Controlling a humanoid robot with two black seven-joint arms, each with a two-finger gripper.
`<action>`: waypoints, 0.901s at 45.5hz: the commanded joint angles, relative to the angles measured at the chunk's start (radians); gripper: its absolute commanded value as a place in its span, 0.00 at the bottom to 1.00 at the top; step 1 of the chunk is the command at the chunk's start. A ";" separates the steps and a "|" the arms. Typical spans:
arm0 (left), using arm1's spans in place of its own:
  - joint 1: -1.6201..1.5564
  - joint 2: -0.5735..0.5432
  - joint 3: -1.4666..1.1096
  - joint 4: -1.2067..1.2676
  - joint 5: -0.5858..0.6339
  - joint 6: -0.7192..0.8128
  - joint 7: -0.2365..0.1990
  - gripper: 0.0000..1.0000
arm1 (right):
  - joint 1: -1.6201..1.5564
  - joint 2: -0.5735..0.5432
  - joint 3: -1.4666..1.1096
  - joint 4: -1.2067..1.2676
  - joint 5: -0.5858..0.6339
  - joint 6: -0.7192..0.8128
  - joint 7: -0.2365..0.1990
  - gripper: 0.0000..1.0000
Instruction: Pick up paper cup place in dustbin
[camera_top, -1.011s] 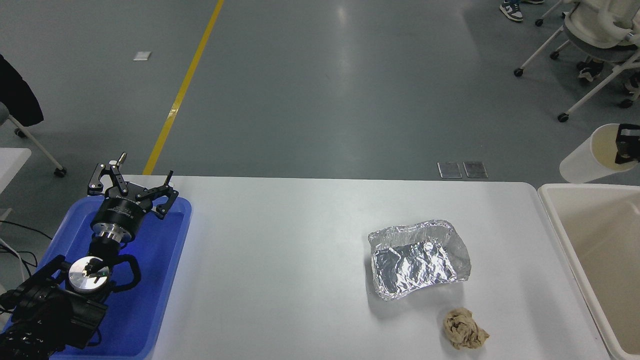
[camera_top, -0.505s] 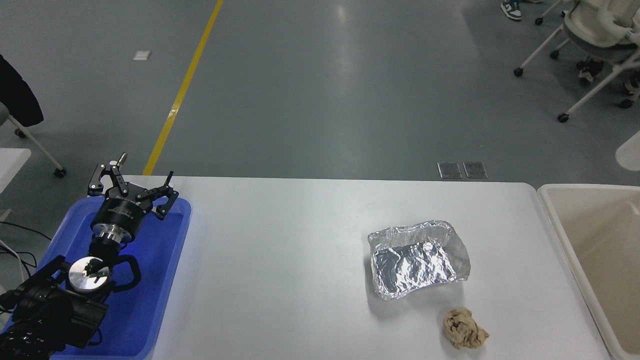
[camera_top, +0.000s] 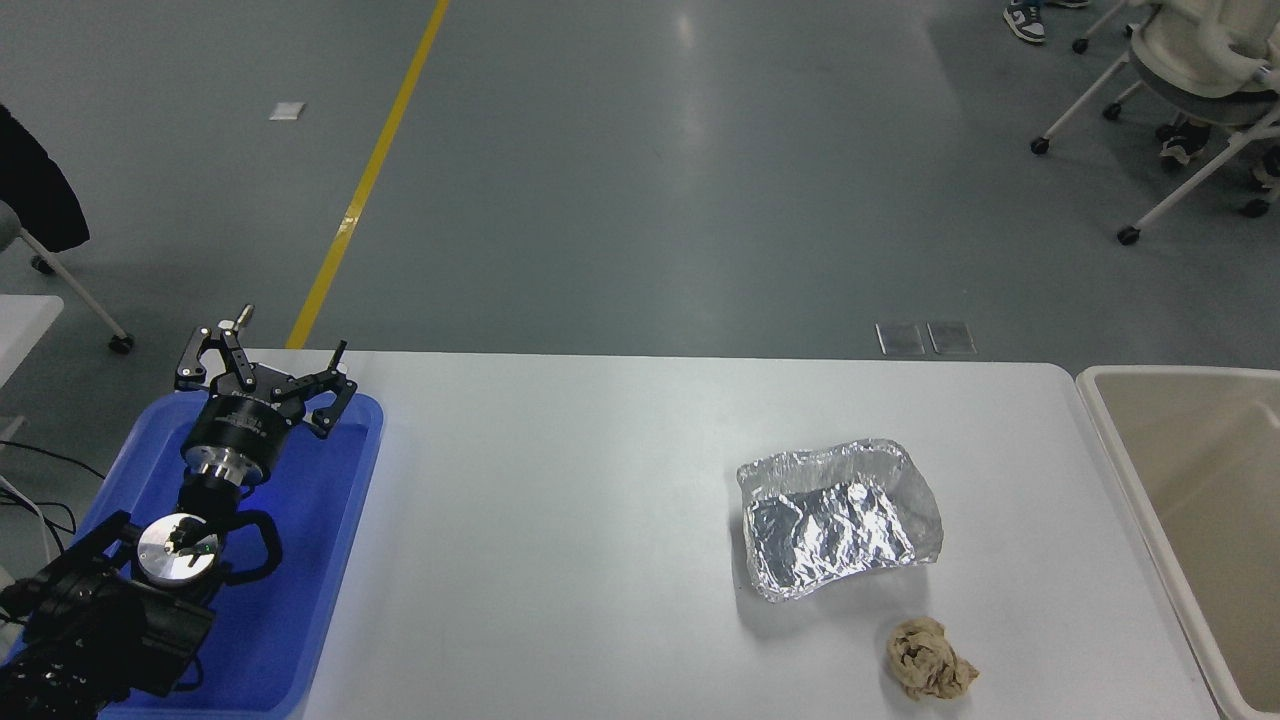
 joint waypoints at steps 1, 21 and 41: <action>0.000 0.000 0.000 0.000 0.000 0.000 0.000 1.00 | -0.208 0.115 0.089 -0.139 0.018 -0.131 0.004 0.00; 0.000 0.000 0.000 0.000 0.000 0.000 0.000 1.00 | -0.430 0.246 0.117 -0.219 0.179 -0.280 0.004 0.00; 0.000 0.000 0.000 0.000 0.000 0.000 0.000 1.00 | -0.467 0.287 0.138 -0.218 0.183 -0.320 0.004 0.10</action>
